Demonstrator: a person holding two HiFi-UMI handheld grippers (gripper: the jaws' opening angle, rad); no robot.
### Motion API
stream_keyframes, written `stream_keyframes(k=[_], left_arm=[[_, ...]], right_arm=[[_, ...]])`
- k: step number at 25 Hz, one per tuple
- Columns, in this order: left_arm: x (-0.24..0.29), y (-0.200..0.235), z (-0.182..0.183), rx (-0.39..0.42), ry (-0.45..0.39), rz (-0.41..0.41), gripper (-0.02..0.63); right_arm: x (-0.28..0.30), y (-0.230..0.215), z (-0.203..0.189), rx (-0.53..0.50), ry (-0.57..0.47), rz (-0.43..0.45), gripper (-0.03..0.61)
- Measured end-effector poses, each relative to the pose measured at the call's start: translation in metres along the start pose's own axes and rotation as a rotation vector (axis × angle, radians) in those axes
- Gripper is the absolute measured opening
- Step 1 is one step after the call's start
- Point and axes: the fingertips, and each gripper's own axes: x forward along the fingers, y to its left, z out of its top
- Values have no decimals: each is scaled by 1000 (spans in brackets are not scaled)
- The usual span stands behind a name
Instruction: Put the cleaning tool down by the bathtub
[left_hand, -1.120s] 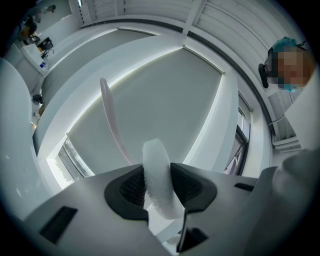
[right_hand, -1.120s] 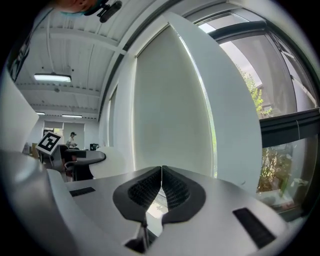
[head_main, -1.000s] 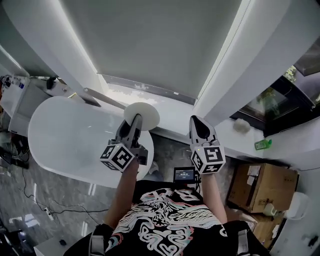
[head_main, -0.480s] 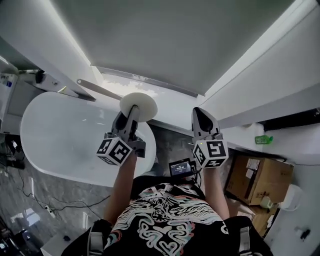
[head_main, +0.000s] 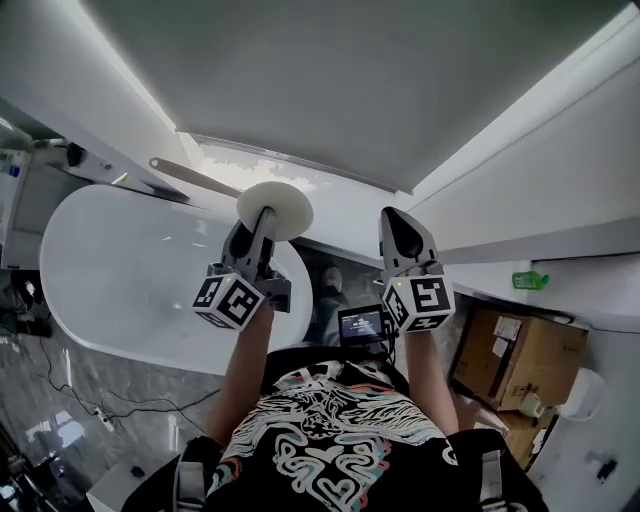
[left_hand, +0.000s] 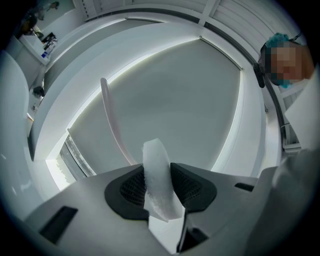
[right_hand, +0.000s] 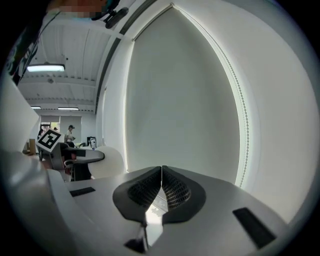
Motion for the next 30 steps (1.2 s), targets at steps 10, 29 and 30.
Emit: stream_keyframes(k=[10,29,30], left_arm=[[43,1,20,-17,-73,11,143],[77,72,-15,-96,-19,147,143],[78,76,-19,-99,-11,155,143]], right_arm=[[37,-27,-1,-17,9,42,28],[105,-39,-45,6,107,93,28],[107,-39,-49,6,116,97,28]])
